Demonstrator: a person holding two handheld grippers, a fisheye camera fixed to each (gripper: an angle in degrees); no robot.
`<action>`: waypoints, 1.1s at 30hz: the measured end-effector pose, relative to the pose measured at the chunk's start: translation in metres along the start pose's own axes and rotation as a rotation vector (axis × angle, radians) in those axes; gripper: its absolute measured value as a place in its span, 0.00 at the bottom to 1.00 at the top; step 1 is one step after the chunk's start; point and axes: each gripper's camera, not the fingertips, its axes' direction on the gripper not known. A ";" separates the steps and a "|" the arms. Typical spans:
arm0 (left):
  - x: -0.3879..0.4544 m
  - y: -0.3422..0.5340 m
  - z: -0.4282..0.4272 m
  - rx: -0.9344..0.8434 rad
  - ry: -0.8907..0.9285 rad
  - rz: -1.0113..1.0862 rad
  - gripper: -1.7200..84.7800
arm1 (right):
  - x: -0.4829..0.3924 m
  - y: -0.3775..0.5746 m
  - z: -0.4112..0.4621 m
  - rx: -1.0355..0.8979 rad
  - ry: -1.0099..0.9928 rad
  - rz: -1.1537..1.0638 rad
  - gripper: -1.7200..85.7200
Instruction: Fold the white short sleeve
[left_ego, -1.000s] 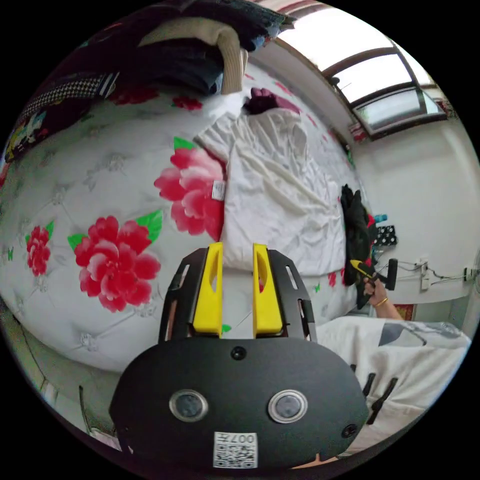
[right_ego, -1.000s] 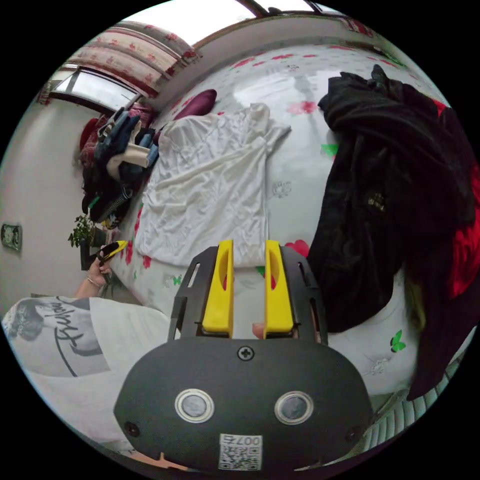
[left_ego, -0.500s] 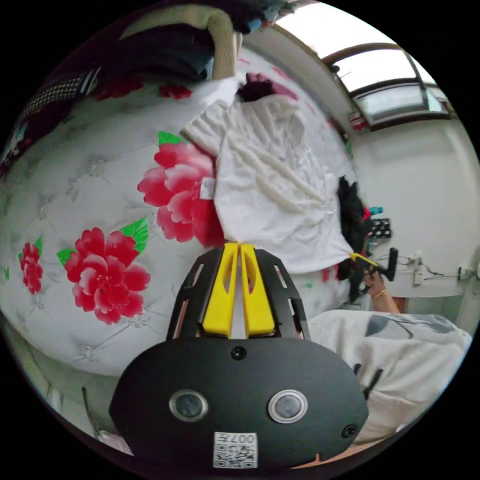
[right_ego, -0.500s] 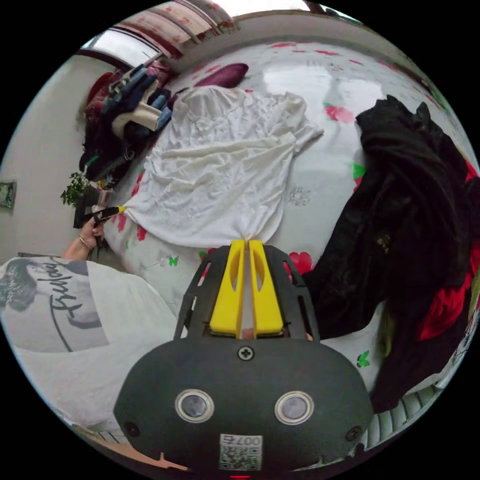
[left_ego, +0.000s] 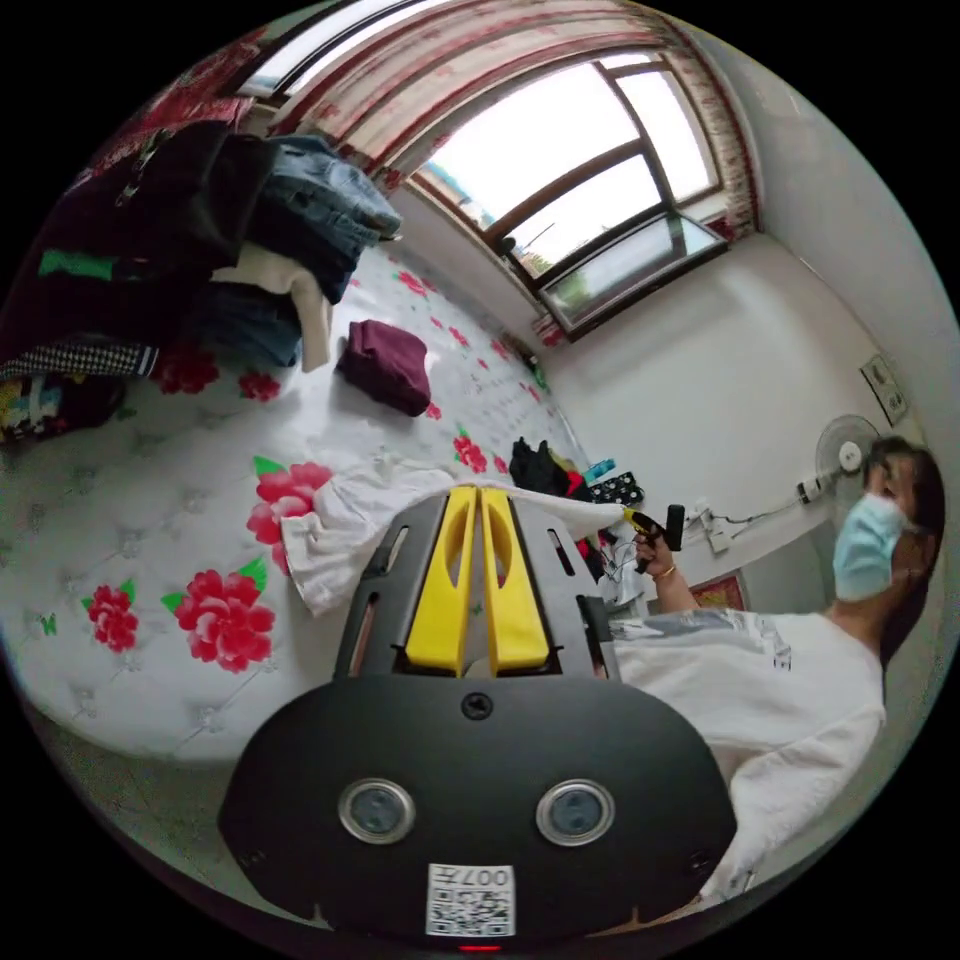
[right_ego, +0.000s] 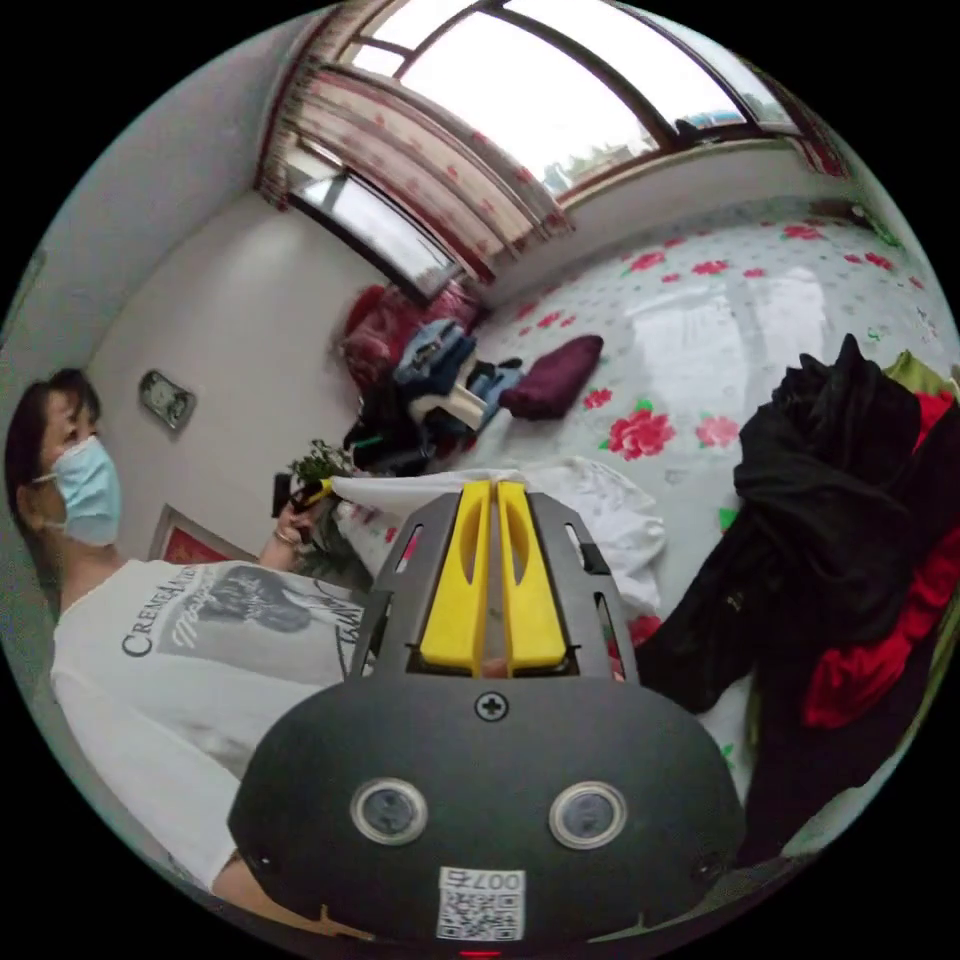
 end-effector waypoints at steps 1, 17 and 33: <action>-0.007 -0.007 0.004 -0.010 0.015 -0.018 0.01 | 0.012 -0.014 0.014 -0.072 0.019 0.051 0.02; 0.084 -0.045 -0.070 0.196 0.016 0.271 0.01 | -0.133 -0.085 -0.055 0.274 0.079 -0.311 0.02; -0.148 0.259 0.102 -0.253 -0.242 -0.367 0.01 | -0.006 0.170 0.241 -0.336 0.260 0.123 0.02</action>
